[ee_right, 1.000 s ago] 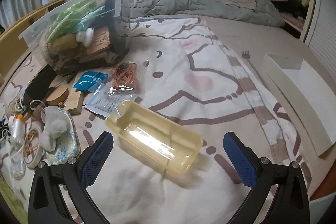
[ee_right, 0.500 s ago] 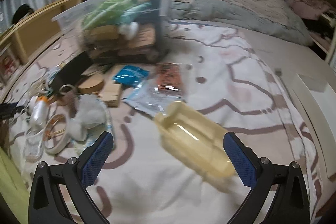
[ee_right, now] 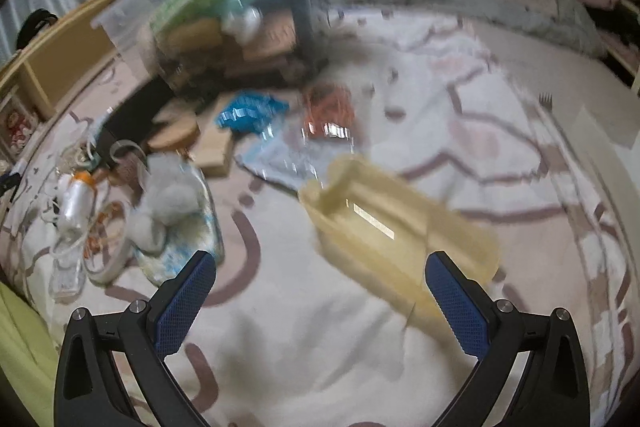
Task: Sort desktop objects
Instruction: 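Close the left gripper on the white round tape measure, then close the right gripper on the translucent yellow plastic tray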
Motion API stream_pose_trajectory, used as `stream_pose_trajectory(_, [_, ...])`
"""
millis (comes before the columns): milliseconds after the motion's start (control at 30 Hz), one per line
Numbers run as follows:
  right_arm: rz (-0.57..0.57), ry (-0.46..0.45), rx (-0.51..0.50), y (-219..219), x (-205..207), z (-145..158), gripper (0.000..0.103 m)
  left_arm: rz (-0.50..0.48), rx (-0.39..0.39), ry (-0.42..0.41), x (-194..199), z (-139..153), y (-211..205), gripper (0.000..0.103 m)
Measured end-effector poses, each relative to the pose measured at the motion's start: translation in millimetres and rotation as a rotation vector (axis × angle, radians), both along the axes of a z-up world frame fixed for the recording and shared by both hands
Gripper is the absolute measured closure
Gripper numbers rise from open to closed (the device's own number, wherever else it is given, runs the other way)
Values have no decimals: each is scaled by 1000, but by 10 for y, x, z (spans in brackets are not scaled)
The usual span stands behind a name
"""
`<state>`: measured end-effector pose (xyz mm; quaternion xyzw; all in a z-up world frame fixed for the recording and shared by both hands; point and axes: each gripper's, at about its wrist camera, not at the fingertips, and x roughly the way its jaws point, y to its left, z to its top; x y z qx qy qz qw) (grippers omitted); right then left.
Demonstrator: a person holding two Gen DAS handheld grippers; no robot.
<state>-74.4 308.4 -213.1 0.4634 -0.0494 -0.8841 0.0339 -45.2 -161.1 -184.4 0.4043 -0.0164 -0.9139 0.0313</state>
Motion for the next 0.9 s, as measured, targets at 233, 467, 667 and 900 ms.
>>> stream_pose_trajectory(233, [49,-116,-46,-18,1,-209,0,-13,24,-72,-185,-291,71,50])
stream_pose_trajectory(467, [106,-101,-70,-60,63,-167,0,23,40,-151,-329,-624,0,50])
stream_pose_trajectory(667, [155,90,-57,-73,214,217,0,32,63,-159,-291,-737,-48,47])
stream_pose_trajectory(900, [-36,126,0,371,76,311,0,29,65,-126,-343,-709,-18,25])
